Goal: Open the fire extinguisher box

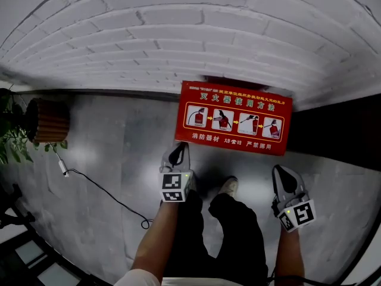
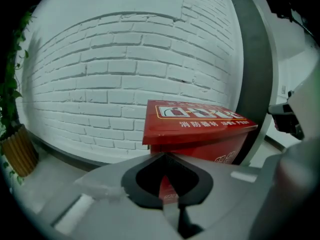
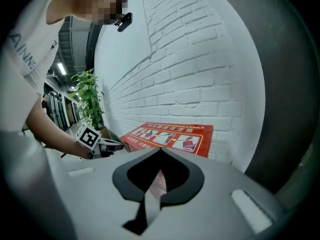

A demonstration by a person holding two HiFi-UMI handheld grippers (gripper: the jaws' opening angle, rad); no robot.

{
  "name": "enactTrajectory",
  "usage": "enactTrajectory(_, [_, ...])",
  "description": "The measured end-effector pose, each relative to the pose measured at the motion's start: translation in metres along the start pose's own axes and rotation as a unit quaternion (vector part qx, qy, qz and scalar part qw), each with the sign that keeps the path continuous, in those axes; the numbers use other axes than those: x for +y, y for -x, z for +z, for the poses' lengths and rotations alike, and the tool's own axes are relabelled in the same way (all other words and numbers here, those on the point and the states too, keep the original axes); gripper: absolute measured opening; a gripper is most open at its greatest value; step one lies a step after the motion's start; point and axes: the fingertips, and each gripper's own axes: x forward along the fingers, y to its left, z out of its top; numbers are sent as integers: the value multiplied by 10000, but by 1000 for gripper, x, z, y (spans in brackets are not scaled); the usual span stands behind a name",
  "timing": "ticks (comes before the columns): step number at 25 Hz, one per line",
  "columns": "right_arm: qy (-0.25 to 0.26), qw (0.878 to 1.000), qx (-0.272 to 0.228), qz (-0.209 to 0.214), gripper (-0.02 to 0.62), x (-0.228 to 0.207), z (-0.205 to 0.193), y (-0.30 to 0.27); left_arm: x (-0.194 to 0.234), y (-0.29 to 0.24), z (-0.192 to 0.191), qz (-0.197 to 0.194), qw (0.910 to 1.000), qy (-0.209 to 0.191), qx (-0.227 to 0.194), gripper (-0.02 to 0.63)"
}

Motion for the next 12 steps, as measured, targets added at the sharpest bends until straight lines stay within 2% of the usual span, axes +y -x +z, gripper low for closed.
enactTrajectory(12, [-76,9999,69,91,8,6,-10,3,1,9,26,68,9996,-142,-226,5])
